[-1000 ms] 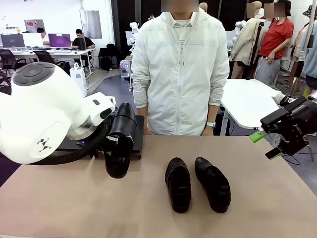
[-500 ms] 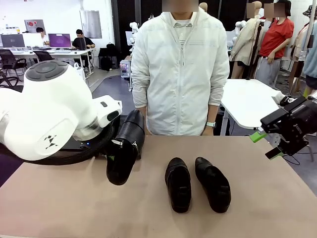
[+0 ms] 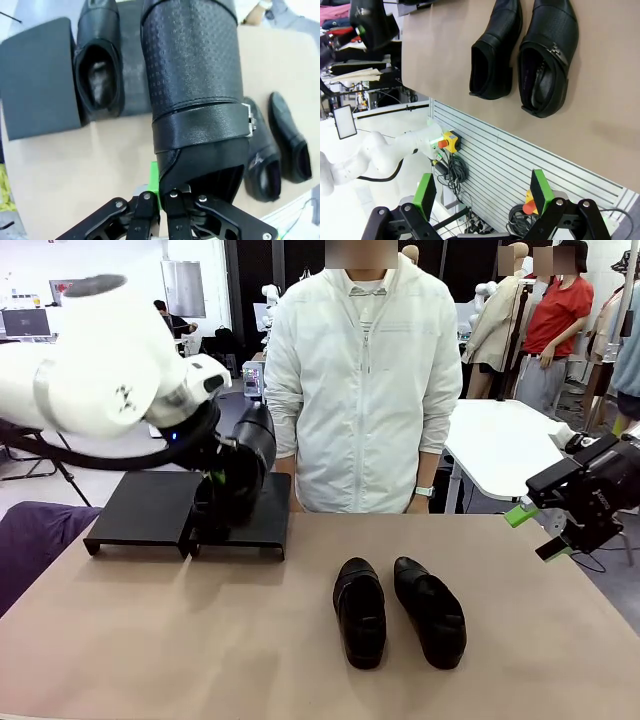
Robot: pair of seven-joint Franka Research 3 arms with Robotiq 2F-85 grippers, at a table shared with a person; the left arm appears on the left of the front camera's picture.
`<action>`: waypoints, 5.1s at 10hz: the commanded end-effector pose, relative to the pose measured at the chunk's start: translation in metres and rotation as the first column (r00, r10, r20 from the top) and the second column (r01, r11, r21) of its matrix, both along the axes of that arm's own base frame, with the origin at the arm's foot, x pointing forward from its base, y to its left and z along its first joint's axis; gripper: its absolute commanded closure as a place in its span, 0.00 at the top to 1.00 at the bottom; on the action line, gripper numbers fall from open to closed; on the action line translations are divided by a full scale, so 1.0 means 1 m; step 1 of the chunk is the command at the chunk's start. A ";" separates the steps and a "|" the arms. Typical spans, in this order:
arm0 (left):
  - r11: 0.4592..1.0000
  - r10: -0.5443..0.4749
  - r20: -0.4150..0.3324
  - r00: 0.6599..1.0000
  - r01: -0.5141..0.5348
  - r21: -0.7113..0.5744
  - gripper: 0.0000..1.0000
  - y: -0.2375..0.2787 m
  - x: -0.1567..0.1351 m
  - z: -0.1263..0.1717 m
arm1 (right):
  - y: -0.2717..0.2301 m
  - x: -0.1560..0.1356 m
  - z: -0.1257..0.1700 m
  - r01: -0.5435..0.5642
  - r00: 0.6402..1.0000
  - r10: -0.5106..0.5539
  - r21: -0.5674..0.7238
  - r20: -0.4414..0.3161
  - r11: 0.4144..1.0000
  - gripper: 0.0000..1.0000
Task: Organize the shoes by placing them on the stand.
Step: Place the Shoe from the middle of the table onto the Shoes Stand, then pick up one Shoe and place it in the middle of the table.
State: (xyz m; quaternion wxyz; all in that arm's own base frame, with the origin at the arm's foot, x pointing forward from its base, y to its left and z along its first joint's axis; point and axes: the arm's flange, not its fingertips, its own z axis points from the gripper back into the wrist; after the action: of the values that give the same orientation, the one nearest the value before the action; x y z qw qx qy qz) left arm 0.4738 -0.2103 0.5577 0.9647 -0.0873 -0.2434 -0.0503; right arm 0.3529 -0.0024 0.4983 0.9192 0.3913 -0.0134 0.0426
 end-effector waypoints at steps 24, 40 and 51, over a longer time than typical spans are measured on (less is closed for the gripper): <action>0.998 0.002 0.078 0.997 0.003 -0.065 1.00 0.000 0.096 -0.096 | 0.001 0.001 0.005 0.009 1.000 -0.009 0.001 -0.015 1.000 1.00; 0.805 -0.111 -0.063 0.992 0.052 -0.591 0.97 0.201 -0.224 0.003 | 0.001 0.001 0.005 0.009 1.000 -0.009 0.001 -0.015 1.000 1.00; 0.805 -0.111 -0.063 0.992 0.052 -0.591 0.97 0.201 -0.224 0.003 | 0.001 0.001 0.005 0.009 1.000 -0.009 0.001 -0.015 1.000 1.00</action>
State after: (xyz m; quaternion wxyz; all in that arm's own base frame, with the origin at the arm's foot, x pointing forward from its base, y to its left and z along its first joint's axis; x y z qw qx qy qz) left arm 0.2478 -0.0119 0.5607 0.9022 -0.3851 -0.1941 -0.0014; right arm 0.3532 -0.0024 0.4985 0.9193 0.3911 -0.0128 0.0426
